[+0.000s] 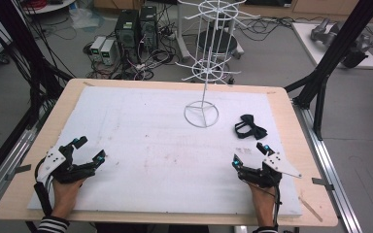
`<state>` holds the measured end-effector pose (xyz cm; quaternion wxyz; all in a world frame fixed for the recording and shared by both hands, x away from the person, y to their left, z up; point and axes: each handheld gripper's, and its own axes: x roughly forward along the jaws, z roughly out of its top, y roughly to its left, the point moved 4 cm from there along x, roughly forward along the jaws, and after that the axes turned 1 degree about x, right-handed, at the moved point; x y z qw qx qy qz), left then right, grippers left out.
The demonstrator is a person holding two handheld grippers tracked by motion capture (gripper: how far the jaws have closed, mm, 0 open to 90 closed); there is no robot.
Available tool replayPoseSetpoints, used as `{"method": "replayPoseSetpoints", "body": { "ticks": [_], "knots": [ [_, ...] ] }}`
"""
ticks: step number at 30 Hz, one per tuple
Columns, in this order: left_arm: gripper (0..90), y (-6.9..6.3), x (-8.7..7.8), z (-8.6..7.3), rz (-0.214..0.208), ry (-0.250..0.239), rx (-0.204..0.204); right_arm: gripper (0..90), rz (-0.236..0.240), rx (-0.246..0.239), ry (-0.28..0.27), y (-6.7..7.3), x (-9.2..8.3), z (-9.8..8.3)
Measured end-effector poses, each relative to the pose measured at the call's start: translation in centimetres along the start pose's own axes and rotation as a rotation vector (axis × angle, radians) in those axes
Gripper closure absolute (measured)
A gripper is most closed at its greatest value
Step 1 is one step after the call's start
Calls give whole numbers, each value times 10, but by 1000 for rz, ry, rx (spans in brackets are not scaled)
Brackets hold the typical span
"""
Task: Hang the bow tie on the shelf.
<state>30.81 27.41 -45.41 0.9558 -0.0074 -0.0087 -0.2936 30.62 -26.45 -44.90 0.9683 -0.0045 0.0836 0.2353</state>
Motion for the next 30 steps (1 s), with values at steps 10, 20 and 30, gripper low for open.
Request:
{"method": "replayPoseSetpoints", "body": {
  "ticks": [10,20,30],
  "knots": [
    [132,0,0,0,3,2,3,37,-12,-45,71,-23,8,38],
    [132,0,0,0,3,2,4,37,-23,-75,152,-43,21,59],
    [132,0,0,0,4,5,4,48,-1,-111,261,-54,41,67]
  ]
}}
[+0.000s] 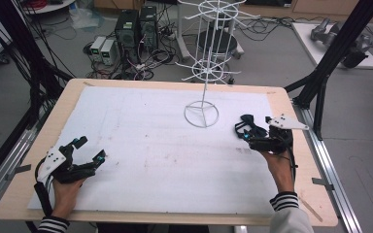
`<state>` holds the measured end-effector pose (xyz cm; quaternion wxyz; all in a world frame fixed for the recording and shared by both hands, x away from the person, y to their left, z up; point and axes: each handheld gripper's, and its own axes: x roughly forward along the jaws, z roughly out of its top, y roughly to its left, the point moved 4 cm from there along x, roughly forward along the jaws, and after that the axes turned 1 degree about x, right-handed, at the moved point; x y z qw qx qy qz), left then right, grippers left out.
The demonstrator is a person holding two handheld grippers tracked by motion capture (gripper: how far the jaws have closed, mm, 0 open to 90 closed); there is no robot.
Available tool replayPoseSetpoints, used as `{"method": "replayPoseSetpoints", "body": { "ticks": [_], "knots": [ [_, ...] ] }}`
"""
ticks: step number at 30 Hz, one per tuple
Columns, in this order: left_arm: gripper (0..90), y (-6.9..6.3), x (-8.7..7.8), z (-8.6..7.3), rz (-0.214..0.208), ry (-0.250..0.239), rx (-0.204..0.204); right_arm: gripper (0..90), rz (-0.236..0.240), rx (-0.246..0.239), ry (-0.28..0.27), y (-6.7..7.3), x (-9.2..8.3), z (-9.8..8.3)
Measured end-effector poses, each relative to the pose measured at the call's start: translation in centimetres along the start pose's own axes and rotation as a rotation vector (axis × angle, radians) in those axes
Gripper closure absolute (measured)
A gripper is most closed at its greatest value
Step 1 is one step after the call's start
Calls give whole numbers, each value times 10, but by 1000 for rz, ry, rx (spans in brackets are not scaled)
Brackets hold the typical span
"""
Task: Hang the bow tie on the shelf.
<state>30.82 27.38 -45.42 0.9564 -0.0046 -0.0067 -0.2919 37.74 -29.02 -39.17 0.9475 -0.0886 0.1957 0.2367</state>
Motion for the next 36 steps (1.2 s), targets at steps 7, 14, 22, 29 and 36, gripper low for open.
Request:
{"method": "replayPoseSetpoints", "body": {
  "ticks": [7,14,22,29,36],
  "knots": [
    [132,0,1,0,0,2,-5,48,31,-20,90,0,16,5],
    [133,0,0,0,1,3,1,48,64,-31,192,-4,35,12],
    [132,-1,1,0,0,5,4,48,91,-23,308,-8,53,7],
    [132,-1,1,0,1,5,4,48,129,-46,396,-9,63,11],
    [133,-1,0,0,1,4,4,70,130,-23,428,-14,73,9]
  ]
}}
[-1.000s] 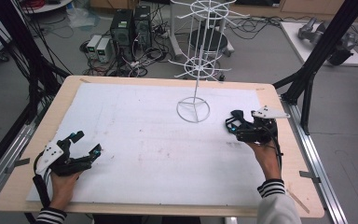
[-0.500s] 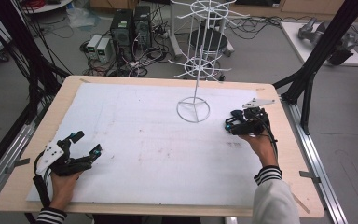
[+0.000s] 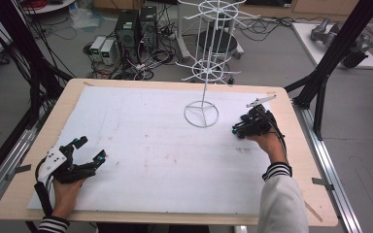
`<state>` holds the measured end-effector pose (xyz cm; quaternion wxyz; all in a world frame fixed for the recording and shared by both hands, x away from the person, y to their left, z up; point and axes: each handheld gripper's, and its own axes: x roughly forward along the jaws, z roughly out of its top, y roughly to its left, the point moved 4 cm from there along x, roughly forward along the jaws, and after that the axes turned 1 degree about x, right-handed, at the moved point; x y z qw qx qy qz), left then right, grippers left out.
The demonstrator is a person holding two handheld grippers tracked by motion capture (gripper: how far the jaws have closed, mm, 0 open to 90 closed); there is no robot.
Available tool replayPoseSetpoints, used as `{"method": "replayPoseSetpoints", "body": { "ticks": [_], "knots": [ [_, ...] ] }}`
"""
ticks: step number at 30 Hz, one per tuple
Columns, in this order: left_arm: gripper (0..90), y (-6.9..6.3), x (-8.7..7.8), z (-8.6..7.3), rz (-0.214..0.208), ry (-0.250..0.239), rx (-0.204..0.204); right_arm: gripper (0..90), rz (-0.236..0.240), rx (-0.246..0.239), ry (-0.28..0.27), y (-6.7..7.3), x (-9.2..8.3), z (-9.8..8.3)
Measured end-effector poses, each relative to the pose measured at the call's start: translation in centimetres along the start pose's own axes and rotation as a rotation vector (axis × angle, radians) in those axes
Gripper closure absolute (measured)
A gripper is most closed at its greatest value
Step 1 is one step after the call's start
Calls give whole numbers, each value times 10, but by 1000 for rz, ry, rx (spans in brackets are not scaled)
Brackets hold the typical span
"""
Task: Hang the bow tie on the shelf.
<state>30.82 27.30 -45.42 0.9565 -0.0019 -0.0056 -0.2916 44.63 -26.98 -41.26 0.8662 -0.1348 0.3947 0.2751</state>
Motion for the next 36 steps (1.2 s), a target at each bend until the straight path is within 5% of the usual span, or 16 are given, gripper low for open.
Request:
{"method": "replayPoseSetpoints", "body": {
  "ticks": [5,7,17,36],
  "knots": [
    [133,0,0,0,0,-3,-1,75,-1,-6,63,0,9,-4],
    [133,0,0,0,2,-5,1,205,7,-13,83,1,11,-5],
    [133,0,-1,0,4,-6,3,268,-16,-62,164,3,22,-8],
    [133,0,-1,0,5,-9,0,553,-37,-77,226,-1,29,-12]
  ]
}}
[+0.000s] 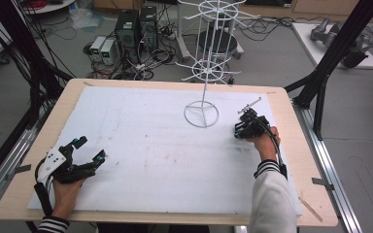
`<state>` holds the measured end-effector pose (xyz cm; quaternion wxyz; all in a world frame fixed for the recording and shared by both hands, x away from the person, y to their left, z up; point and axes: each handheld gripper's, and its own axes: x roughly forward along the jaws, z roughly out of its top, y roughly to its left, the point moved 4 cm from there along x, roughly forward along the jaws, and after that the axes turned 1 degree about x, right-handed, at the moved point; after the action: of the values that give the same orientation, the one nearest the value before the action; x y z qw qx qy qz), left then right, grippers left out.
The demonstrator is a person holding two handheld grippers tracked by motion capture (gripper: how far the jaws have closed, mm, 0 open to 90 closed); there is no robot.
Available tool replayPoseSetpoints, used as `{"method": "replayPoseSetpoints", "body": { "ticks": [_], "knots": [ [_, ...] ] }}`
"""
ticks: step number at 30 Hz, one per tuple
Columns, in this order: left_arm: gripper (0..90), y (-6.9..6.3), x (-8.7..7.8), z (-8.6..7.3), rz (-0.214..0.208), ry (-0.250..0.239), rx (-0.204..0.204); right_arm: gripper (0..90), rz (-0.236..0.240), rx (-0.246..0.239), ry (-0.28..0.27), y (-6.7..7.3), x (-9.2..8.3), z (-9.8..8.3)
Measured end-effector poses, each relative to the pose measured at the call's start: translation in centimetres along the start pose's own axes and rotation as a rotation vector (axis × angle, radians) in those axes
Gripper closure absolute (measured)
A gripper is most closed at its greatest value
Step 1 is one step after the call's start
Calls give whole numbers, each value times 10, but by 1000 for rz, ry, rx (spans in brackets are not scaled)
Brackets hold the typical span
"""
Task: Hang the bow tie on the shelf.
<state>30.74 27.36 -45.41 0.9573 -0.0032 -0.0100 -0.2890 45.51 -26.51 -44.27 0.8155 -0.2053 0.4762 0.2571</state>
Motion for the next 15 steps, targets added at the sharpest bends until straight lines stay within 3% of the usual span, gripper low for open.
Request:
{"method": "replayPoseSetpoints", "body": {
  "ticks": [10,15],
  "knots": [
    [133,0,0,0,2,-1,2,594,8,8,26,0,5,-1],
    [133,0,0,0,2,-1,1,657,18,14,37,0,6,-2]
  ]
}}
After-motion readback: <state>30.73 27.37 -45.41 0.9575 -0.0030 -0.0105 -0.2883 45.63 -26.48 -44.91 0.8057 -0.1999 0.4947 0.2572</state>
